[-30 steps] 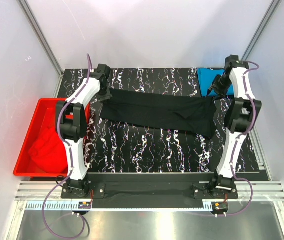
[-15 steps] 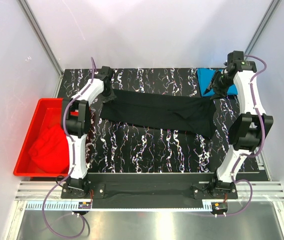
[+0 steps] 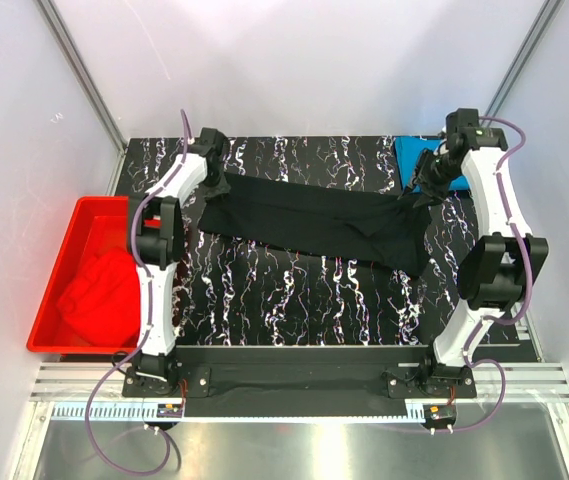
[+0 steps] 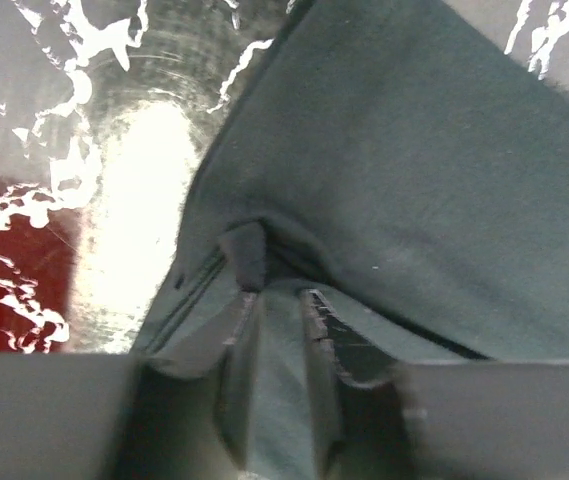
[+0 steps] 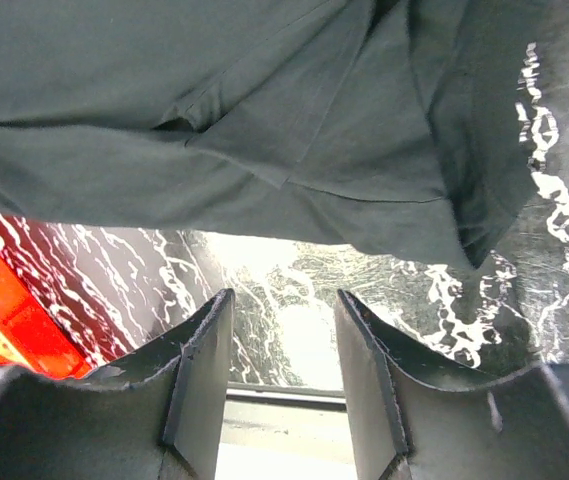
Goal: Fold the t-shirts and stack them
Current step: Fold the tshirt
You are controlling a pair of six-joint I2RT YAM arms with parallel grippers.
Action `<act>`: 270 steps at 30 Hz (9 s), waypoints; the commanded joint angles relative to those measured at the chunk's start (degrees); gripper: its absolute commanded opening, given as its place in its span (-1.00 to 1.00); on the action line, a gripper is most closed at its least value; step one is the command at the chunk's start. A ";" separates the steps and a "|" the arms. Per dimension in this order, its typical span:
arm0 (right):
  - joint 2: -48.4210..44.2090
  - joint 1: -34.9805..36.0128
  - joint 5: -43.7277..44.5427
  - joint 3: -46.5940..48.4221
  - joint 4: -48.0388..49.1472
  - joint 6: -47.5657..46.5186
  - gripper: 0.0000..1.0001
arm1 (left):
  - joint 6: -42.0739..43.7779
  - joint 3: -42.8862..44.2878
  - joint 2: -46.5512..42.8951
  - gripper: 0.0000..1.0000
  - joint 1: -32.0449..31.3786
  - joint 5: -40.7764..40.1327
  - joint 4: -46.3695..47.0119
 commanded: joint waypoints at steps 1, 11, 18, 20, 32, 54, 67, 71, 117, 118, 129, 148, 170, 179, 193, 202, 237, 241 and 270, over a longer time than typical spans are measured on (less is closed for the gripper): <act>-2.40 2.10 -1.78 -2.21 1.40 0.60 0.04 | 1.13 -6.09 -9.13 -0.32 0.12 -3.85 1.34; -3.10 3.16 -3.80 -7.84 4.39 1.22 0.04 | 2.10 -15.97 -16.09 -0.11 1.52 -8.52 0.40; -4.42 3.16 -3.54 -9.69 4.39 0.60 0.04 | -0.27 -11.05 -10.47 -0.19 1.96 -9.39 -5.12; -4.60 3.07 -3.54 -10.13 4.57 0.51 0.04 | -1.49 -10.96 -10.11 -0.21 1.96 -9.74 -5.66; -4.68 3.07 -3.89 -10.65 5.01 -0.19 0.04 | -5.81 -12.19 -7.74 -0.27 1.96 -8.16 -7.43; -5.65 3.07 -4.41 -11.71 4.30 -2.12 0.03 | -5.81 -18.87 -8.01 -0.63 1.70 -9.13 -1.96; -5.39 3.07 -5.12 -14.16 5.27 -2.04 0.01 | -9.67 -21.76 -17.74 -1.00 -2.61 -14.58 -6.46; -4.86 3.07 -5.73 -15.31 6.06 -1.69 0.02 | -13.01 -27.65 -23.64 -1.00 -3.49 -15.90 -6.37; 28.61 5.18 -23.30 10.65 26.37 13.25 0.24 | -7.13 -50.86 -52.48 -0.06 -10.43 -11.60 -7.96; 30.02 5.09 -24.88 12.53 26.02 13.60 0.24 | -6.87 -50.69 -52.30 -0.06 -10.43 -11.16 -7.69; 11.07 -0.27 -10.49 -8.13 14.32 -0.80 0.19 | -3.53 -49.10 -50.28 -0.09 -10.70 -7.82 -2.07; 9.37 -5.27 1.73 -22.09 23.98 6.40 -0.92 | 0.87 -48.14 -50.01 -0.13 -11.31 -3.77 -1.27; 11.93 0.86 12.20 -3.02 14.59 0.25 0.08 | 1.40 -42.87 -55.29 -0.13 -11.31 -7.19 -5.31; 18.75 21.77 6.49 12.00 12.83 7.19 0.20 | -0.53 -41.63 -63.11 -0.11 -11.31 -11.15 -6.81; 46.12 39.10 1.56 40.87 15.54 20.47 0.14 | -2.73 -47.96 -77.52 -0.10 -11.31 -10.54 -11.03; 50.86 43.93 4.28 42.35 15.30 19.32 0.03 | -2.91 -49.45 -84.02 -0.08 -11.31 -11.94 -16.48; 13.06 23.03 31.78 7.53 6.59 30.04 0.95 | -0.54 -47.08 -78.66 -0.06 -11.31 -9.31 -11.73; 17.45 20.65 33.73 8.33 5.45 35.30 0.96 | -0.36 -48.31 -80.07 -0.05 -11.40 -9.57 -11.91; 45.04 26.62 17.24 26.07 18.97 2.83 0.92 | -0.45 -49.54 -79.02 -0.03 -11.22 -12.82 -15.33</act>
